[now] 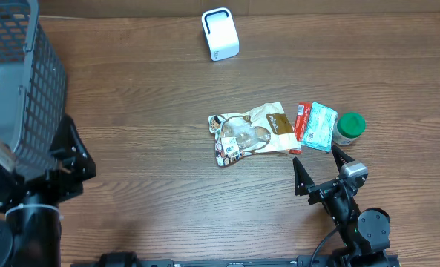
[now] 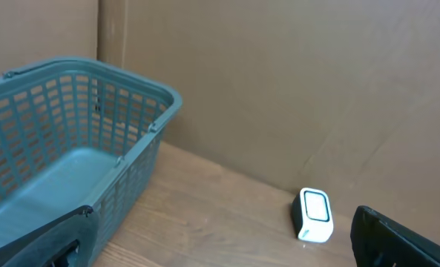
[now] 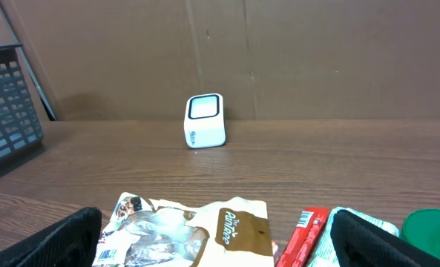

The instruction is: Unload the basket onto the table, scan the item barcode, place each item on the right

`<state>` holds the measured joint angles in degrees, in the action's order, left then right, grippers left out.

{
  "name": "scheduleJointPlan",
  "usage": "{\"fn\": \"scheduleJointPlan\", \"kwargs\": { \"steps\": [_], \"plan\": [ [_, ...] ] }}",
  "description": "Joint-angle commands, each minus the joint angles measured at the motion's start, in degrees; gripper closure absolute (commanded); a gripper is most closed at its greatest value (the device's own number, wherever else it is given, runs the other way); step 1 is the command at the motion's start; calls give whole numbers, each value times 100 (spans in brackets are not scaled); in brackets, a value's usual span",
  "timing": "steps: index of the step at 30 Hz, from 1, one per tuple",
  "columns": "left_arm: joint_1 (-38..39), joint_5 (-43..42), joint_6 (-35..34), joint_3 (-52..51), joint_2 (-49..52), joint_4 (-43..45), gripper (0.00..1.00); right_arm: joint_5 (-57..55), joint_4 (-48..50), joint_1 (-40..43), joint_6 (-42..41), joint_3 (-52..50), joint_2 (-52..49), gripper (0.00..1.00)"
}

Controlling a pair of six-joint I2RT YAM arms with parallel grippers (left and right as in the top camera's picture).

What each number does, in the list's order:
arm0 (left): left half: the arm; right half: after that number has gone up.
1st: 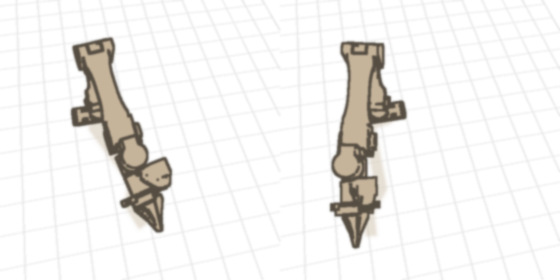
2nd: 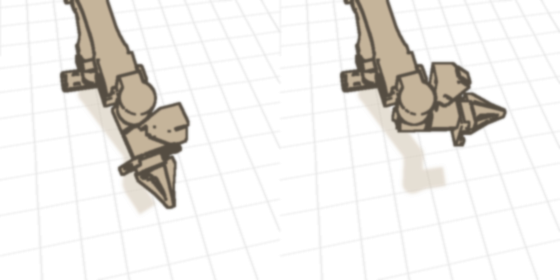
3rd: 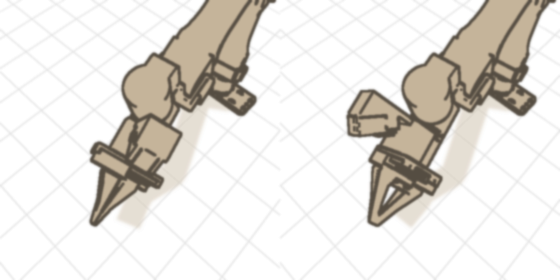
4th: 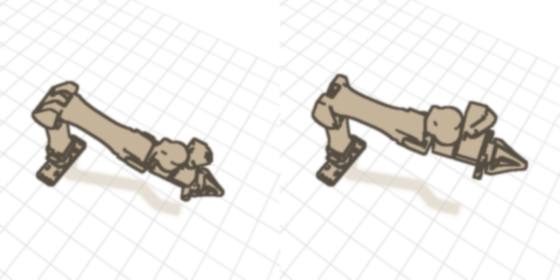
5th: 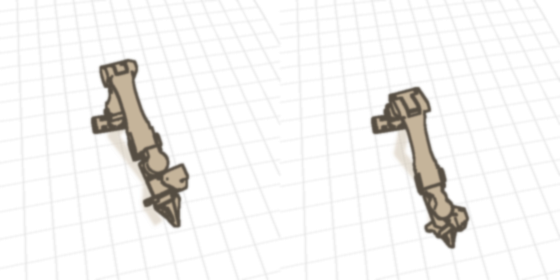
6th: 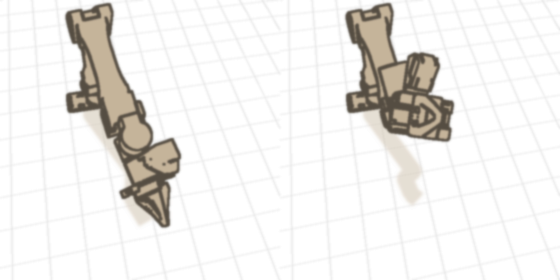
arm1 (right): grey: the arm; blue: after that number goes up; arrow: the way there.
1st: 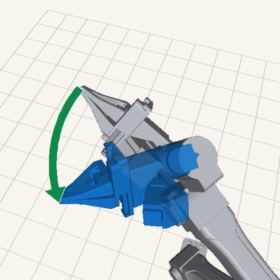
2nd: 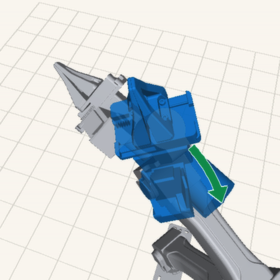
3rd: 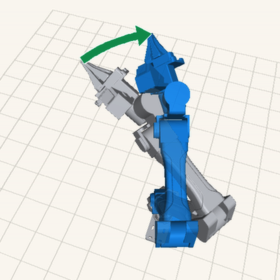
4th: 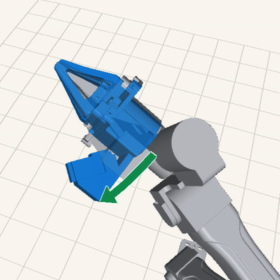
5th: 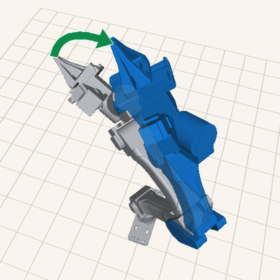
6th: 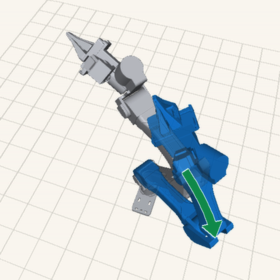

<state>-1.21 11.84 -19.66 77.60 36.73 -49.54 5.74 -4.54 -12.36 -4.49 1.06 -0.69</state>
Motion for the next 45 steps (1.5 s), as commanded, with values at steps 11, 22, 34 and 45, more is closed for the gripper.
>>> {"fn": "scheduleJointPlan", "kwargs": {
  "steps": [11,22,34,45],
  "plan": [
    [11,81,42,-1620,-1414,-170,0,-7,28,44,-4,-61,52,0],
    [11,61,42,-3436,-3145,785,1,-7,28,44,-4,-61,52,0],
    [11,-800,39,-5333,-3650,5416,0,-9,28,44,-4,-61,52,0],
    [7,-960,39,-7169,-3652,7711,0,-7,28,44,-4,-61,52,0]
  ]
}}
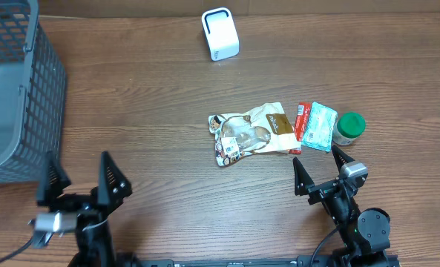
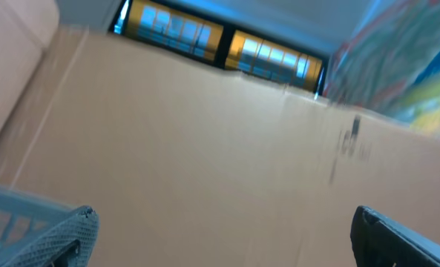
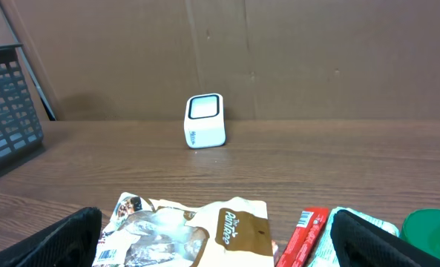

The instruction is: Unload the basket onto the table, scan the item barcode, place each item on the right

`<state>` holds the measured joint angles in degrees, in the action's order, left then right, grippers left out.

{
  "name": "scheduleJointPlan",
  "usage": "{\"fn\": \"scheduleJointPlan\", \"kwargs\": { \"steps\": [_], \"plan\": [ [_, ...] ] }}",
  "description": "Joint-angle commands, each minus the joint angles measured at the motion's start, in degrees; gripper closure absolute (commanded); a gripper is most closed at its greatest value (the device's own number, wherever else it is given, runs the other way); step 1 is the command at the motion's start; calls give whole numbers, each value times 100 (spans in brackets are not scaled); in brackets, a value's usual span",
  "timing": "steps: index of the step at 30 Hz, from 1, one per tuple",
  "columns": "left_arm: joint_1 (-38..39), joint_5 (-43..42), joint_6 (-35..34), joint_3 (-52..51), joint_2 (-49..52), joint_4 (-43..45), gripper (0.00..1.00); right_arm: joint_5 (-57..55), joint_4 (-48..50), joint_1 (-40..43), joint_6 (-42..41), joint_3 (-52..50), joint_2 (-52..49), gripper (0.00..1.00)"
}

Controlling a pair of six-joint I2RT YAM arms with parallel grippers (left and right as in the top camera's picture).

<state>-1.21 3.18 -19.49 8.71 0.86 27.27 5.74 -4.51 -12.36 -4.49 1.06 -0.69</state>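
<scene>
The white barcode scanner (image 1: pixel 220 33) stands at the table's far edge, also seen in the right wrist view as the scanner (image 3: pixel 205 121). A cream and brown snack bag (image 1: pixel 253 133) lies mid-table, with a red bar (image 1: pixel 303 121), a teal packet (image 1: pixel 320 126) and a green-lidded jar (image 1: pixel 349 127) to its right. My right gripper (image 1: pixel 316 162) hangs open just in front of the bag (image 3: pixel 197 230), holding nothing. At the front left my left gripper (image 1: pixel 79 169) is open and empty. Its camera faces the cardboard wall, with the left gripper (image 2: pixel 223 219) showing only its fingertips.
A grey mesh basket (image 1: pixel 12 89) takes up the far left of the table. A cardboard wall (image 3: pixel 279 52) closes off the back behind the scanner.
My left arm has moved from beside the basket to the front left of the table, its camera now tilted up at the wall and ceiling lights. The right arm and the items have not moved.
</scene>
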Motion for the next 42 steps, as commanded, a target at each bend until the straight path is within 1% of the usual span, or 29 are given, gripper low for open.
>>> {"fn": "scheduleJointPlan", "kwargs": {
  "steps": [1,5,8,12,15,18,23,26,42],
  "plan": [
    [7,-94,20,-393,-66,-11,0,-9,26,44,-4,-61,52,0],
    [9,-94,22,-706,-66,-286,0,-9,26,44,-4,-61,52,0],
    [9,-98,22,-841,-66,-649,0,-7,26,44,-4,-61,52,0],
    [9,-85,48,-841,-66,-1565,0,-7,26,44,-4,-61,52,0],
    [9,-90,435,-841,-66,-2280,1,-9,26,44,-4,-61,52,0],
    [11,-103,785,-841,-68,-2664,0,-9,26,44,-4,-61,52,0],
    [11,-387,1742,-841,-68,-3141,0,-9,26,44,-4,-61,52,0],
    [13,-450,2057,-841,-68,-3174,0,-7,26,44,-4,-61,52,0],
    [11,-426,2061,-841,-61,-3174,0,-9,26,44,-4,-61,52,0]
  ]
}}
